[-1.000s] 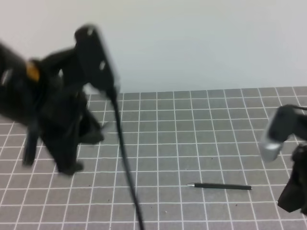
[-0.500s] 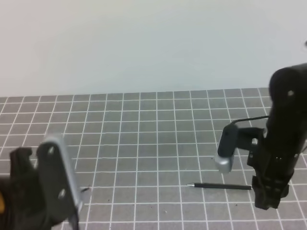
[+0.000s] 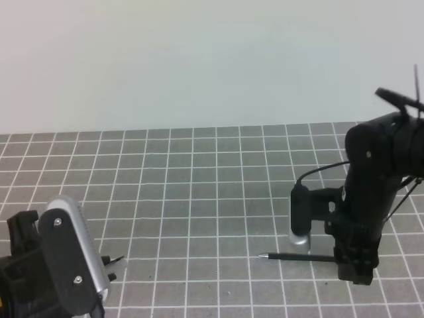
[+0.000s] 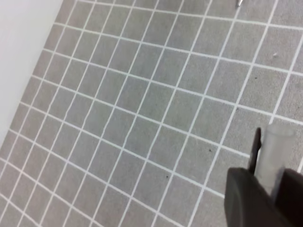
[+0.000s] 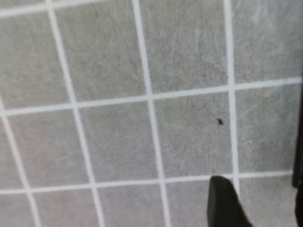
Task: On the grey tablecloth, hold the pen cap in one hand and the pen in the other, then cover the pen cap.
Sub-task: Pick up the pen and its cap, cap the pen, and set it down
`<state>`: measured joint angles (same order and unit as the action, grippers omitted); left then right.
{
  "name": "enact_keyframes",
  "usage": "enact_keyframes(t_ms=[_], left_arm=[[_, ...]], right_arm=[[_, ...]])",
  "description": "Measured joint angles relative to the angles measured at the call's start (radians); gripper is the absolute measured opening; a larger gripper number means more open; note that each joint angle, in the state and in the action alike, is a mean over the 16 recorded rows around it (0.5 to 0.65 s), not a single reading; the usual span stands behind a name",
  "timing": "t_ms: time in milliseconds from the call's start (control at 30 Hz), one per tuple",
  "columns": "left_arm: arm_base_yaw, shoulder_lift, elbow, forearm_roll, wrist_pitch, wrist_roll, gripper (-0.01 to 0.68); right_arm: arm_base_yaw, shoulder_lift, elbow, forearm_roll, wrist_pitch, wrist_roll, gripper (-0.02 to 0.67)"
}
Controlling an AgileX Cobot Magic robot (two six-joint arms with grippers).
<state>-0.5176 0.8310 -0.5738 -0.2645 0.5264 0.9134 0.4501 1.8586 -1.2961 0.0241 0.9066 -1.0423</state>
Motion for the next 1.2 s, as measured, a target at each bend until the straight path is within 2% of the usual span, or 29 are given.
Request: enact_keyframes(t_ms=[133, 633, 1200], left_arm=[[0.0, 0.0, 0.001, -0.008, -0.016, 0.0, 0.081], [0.0, 0.0, 0.001, -0.03, -0.041, 0.0, 0.081], [0.0, 0.0, 0.001, -0.05, -0.039, 0.001, 0.08]], right_arm=[[0.0, 0.021, 0.0, -0.004, -0.03, -0.006, 0.357], [0.0, 0.033, 0.0, -0.028, -0.096, -0.006, 0.48], [0.0, 0.067, 0.002, -0.054, -0.147, 0.0, 0.473]])
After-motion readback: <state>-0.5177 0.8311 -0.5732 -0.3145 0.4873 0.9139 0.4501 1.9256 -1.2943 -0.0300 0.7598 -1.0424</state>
